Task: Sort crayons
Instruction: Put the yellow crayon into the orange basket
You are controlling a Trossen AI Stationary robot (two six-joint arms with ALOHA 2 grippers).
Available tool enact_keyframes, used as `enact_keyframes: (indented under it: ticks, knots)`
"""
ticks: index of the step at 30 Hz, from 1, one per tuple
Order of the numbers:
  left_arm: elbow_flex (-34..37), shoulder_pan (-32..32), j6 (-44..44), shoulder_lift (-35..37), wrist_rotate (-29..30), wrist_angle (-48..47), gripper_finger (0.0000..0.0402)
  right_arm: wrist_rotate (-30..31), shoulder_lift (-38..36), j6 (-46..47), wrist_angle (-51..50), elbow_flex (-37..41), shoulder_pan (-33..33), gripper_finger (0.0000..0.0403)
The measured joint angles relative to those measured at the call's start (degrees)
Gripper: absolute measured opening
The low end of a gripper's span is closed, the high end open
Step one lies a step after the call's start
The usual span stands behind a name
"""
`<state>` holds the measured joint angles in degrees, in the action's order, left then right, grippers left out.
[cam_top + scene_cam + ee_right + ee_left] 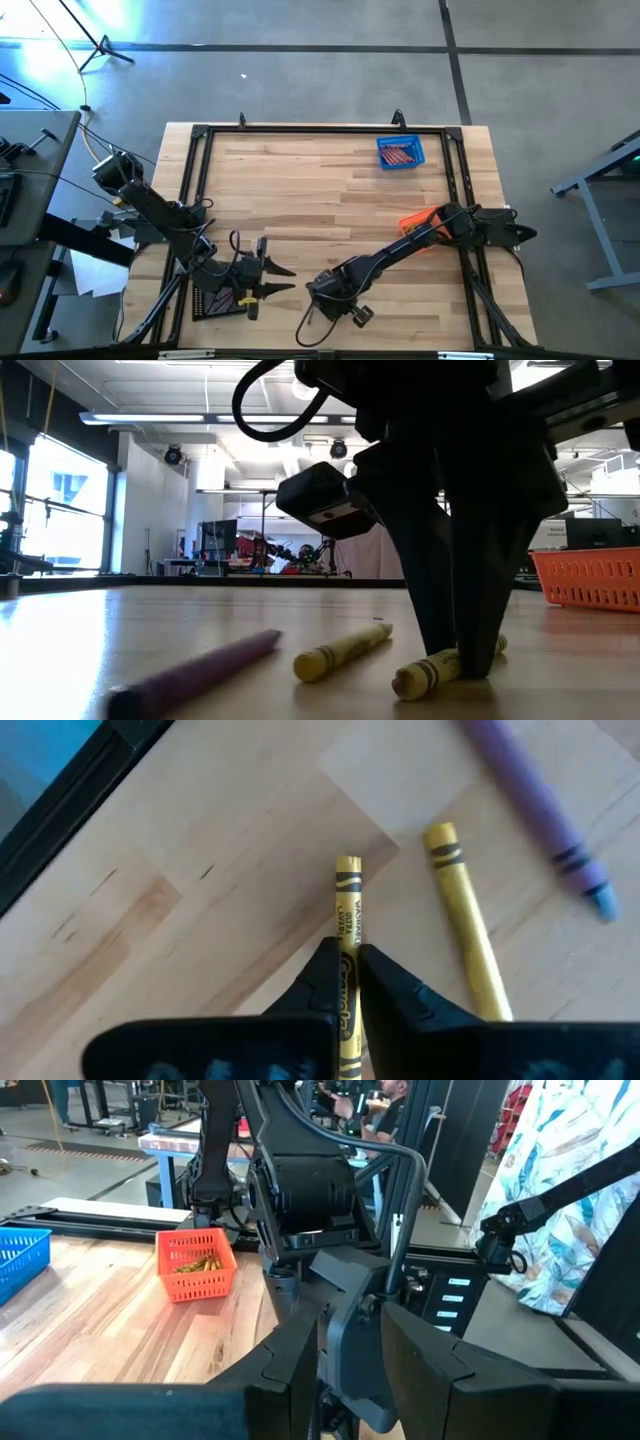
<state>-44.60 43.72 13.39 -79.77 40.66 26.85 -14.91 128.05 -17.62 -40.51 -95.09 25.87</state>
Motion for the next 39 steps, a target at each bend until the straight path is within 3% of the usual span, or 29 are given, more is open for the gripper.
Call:
enact_keyframes:
  ticks: [5,13,18,22,32,39]
  knots:
    - [0.0,0.24,-0.02,0.0,0.0,-0.02,0.0101,-1.25,0.38,2.66,-6.22,-2.58,0.04,0.0005]
    - [0.0,0.3,-0.04,0.0,0.02,-0.07,0.0101,3.88,0.19,4.43,-34.39,-14.1,-0.34,0.0003]
    - [0.0,1.12,-0.02,0.0,0.02,-0.07,0.0101,4.47,-5.05,8.72,-44.63,-13.07,-3.44,0.0002]
    - [0.0,2.33,-0.02,0.0,0.04,-0.02,0.0101,6.21,-17.35,13.62,-40.42,-1.91,-7.41,0.0001]
    - [0.0,2.66,-0.11,0.0,0.6,0.95,0.0101,19.21,-60.07,37.55,-17.27,39.83,-16.88,0.0001]
    - [0.0,1.3,-0.13,0.0,0.76,1.38,0.0101,18.93,-73.86,45.92,-14.24,56.45,-17.06,0.0001]
